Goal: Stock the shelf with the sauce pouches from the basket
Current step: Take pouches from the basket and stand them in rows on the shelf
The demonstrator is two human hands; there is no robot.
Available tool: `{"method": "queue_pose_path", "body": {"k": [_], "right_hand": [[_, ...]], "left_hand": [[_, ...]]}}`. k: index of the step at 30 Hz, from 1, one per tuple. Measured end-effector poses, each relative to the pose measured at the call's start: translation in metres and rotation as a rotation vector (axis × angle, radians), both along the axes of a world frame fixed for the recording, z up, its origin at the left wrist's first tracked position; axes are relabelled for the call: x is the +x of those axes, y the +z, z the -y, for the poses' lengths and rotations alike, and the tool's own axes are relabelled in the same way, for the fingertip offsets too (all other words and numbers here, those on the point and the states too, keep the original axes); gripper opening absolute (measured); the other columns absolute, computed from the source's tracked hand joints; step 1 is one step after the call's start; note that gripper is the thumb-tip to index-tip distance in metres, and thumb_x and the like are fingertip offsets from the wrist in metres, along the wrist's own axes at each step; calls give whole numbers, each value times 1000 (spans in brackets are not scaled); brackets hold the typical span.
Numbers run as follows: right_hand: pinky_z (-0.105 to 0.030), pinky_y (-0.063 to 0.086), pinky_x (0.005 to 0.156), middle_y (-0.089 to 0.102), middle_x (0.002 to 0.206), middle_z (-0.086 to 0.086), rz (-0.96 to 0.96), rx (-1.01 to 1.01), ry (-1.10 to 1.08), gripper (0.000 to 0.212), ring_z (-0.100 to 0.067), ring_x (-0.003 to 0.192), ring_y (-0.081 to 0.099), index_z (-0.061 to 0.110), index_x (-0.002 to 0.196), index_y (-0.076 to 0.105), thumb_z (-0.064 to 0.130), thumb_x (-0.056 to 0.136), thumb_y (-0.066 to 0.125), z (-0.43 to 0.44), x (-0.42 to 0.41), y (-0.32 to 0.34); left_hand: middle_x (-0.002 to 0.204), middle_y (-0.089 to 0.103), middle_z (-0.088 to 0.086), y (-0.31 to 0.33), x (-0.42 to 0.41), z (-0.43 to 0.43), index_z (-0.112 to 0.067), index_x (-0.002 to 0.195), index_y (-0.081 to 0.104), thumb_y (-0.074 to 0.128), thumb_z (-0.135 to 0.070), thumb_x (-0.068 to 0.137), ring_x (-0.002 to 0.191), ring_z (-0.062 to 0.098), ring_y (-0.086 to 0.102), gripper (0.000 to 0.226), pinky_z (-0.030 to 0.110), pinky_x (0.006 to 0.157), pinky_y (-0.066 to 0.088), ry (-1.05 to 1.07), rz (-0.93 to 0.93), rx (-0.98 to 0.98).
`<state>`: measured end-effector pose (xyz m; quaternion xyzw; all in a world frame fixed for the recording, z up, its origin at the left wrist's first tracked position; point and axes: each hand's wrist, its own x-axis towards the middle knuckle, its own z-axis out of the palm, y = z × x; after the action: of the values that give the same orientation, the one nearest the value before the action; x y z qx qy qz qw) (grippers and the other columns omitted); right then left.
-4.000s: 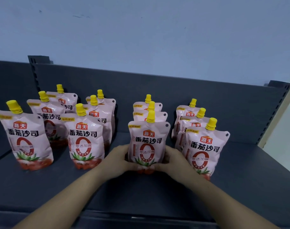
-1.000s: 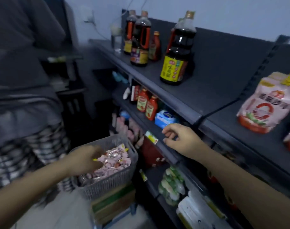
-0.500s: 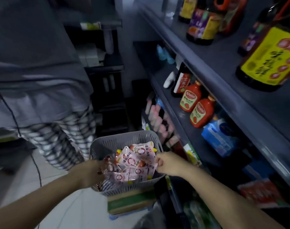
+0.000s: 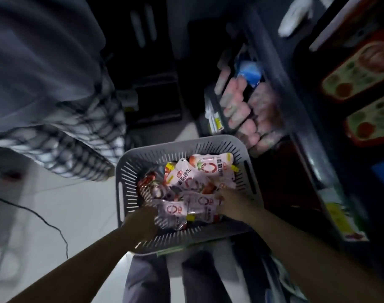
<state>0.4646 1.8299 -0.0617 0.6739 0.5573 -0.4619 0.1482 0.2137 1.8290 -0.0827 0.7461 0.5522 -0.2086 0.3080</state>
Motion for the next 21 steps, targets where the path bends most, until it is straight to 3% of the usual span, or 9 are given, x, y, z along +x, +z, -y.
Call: {"method": "queue_pose_path", "body": {"k": [1,3,6,8,11,13,15,17,21], "right_hand": [[-28,47,79,60,119,-10,7,-15,-11,30,-27,106,57,9,117,59,14,88,56,-2,-2,-12],[-24,43,75,62,116,-13,-13,-18,-59,29,-29,107,58,2,115,60,11,87,56,-6,-6,-32],[-23,40,69,64,99,-17,18,-60,-99,15,-30,98,61,-1,94,63,10,87,56,-6,-8,-68],[-25,46,68,62,89,-13,24,-78,-86,13,-26,94,61,3,81,58,15,87,56,-4,-8,-89],[-39,51,88,61,113,-14,27,-2,-58,44,-31,106,59,10,115,57,34,78,60,-2,-7,-114],[-34,48,91,57,121,-15,56,33,-67,45,-30,110,55,7,120,55,30,81,61,-6,-10,-108],[-25,43,76,58,106,-9,50,-32,-144,11,-24,102,55,13,96,59,21,88,59,-11,-12,-100],[-25,40,64,53,86,0,11,-48,-149,20,-21,93,53,27,74,47,20,90,58,-9,-11,-102],[-33,46,77,60,95,-12,14,-30,-83,18,-25,93,57,14,76,49,19,91,57,0,-14,-99]], "left_hand": [[140,49,3,-16,-1,1,-18,136,44,55,-34,89,130,19,44,51,28,105,36,42,-22,-150],[145,44,6,-43,-1,0,-19,139,40,54,-37,87,133,21,41,56,32,109,33,-2,41,-188],[138,47,9,-80,6,-1,-13,133,42,58,-42,84,126,25,44,59,34,106,35,-115,-24,-109],[140,42,7,-92,15,-1,-16,140,31,60,-55,76,127,26,41,80,39,106,36,-205,-72,-18],[153,21,7,-105,21,-1,-18,149,6,65,-55,74,140,29,24,103,46,114,23,-195,-84,-94],[155,14,8,-107,24,-2,-17,149,2,68,-53,73,142,30,16,107,47,117,15,-178,-111,-94],[152,20,11,-107,27,-3,-15,148,10,66,-45,78,141,31,19,94,45,114,18,-165,-130,-50],[147,28,12,-107,30,-6,-15,143,27,60,-34,85,136,31,27,69,43,109,29,-164,-142,-34],[135,48,7,-101,32,-9,-17,127,53,51,-33,91,124,26,45,39,39,100,39,-217,-82,-1]]}}
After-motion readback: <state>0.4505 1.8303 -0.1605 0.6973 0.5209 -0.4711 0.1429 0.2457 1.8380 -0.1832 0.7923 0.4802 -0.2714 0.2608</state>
